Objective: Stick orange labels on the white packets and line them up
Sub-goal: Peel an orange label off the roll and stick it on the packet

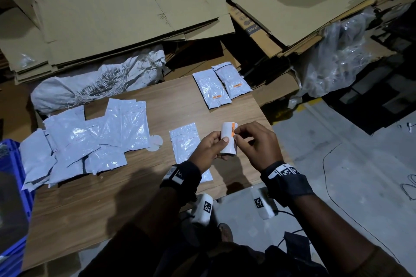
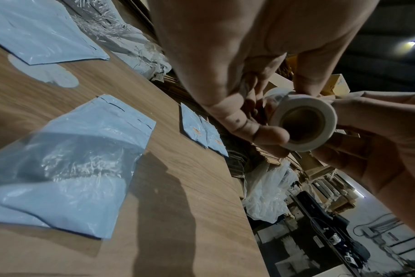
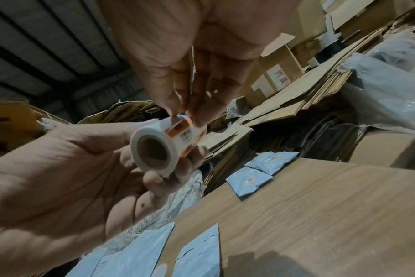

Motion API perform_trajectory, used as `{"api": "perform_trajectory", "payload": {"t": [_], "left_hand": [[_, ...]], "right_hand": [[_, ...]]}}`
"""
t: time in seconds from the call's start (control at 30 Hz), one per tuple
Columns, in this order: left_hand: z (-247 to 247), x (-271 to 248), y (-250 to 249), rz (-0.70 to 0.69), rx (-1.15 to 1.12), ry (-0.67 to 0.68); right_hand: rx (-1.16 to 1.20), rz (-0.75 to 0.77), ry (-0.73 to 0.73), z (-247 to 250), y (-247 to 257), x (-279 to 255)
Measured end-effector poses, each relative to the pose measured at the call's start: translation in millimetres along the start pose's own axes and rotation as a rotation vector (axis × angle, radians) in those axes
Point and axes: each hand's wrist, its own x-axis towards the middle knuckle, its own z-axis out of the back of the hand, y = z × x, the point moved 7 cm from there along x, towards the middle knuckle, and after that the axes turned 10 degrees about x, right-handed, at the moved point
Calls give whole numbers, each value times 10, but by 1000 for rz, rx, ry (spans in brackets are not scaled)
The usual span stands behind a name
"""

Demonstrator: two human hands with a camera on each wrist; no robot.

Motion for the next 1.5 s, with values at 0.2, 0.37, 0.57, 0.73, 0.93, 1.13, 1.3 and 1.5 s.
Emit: {"api": "perform_trajectory", "payload": {"t": [0.2, 0.37, 0.57, 0.73, 0.93, 1.13, 1.3, 1.5], "left_hand": [[45, 21, -58, -47, 74, -52], [59, 42, -83, -95, 93, -95], [63, 67, -95, -110, 80, -109], [71, 41, -80, -106, 63, -112], [100, 41, -111, -120, 52, -112], [74, 53, -126, -130, 75, -123], [95, 71, -111, -126, 88, -126], [140, 73, -140, -125, 81, -156]], "right_hand": [[-57, 29, -11, -5, 43, 21], [-87, 54, -37, -10, 79, 28], [-95, 60, -72, -15, 107, 34], [-55, 10, -96, 18, 30, 74], [65, -21, -65, 75, 50, 77], [28, 17, -94, 41, 61, 75], [-45, 27, -94, 13, 49, 109], [73, 8, -24, -6, 5, 86]]}}
